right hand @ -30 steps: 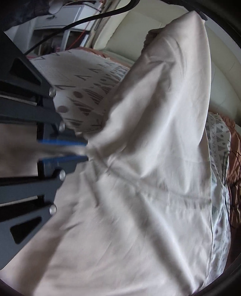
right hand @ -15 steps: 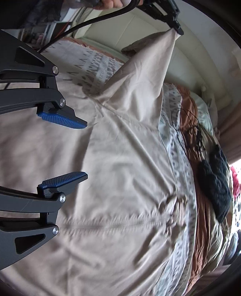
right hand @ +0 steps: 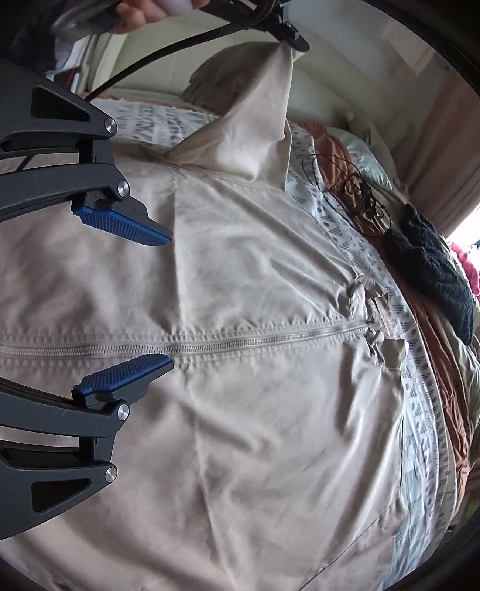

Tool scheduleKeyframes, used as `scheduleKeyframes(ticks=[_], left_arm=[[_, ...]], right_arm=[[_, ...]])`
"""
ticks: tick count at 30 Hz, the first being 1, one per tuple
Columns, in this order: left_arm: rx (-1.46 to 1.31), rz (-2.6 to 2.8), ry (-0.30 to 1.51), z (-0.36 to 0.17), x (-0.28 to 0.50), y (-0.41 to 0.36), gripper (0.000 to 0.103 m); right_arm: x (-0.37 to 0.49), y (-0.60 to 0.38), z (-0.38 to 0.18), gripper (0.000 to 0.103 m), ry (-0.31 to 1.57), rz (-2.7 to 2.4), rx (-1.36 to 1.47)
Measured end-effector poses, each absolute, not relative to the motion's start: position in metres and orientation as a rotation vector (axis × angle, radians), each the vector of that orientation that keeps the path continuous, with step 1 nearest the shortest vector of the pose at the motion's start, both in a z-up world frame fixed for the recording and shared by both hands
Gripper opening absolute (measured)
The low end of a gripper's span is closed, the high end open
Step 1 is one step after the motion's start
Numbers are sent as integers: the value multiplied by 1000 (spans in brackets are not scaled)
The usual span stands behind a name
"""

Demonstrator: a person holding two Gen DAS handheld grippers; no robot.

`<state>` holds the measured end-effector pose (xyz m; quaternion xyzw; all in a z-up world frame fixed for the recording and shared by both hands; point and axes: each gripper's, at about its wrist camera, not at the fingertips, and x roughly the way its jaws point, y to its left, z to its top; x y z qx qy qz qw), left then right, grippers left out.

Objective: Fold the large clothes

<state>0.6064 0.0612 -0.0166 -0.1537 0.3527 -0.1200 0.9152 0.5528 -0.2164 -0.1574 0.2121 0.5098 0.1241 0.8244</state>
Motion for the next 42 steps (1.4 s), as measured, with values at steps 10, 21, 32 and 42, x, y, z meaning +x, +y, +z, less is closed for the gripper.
scheduleKeyframes(ticks=[10,21,32,42], left_arm=[[-417,-357,1000,-122,625,-4,63],[-588,-308,932,-144,552,23,72],[-592,-50,860,-150,508,103,72],[-594,114,799,-151,491,173,60]], right_arm=[[553,-257,-168,70,1107,168,531],[552,-252,-176,70,1091,136,492],[554,-193,-153,62,944,288,250],[547,-146,-141,62,893,333,60]])
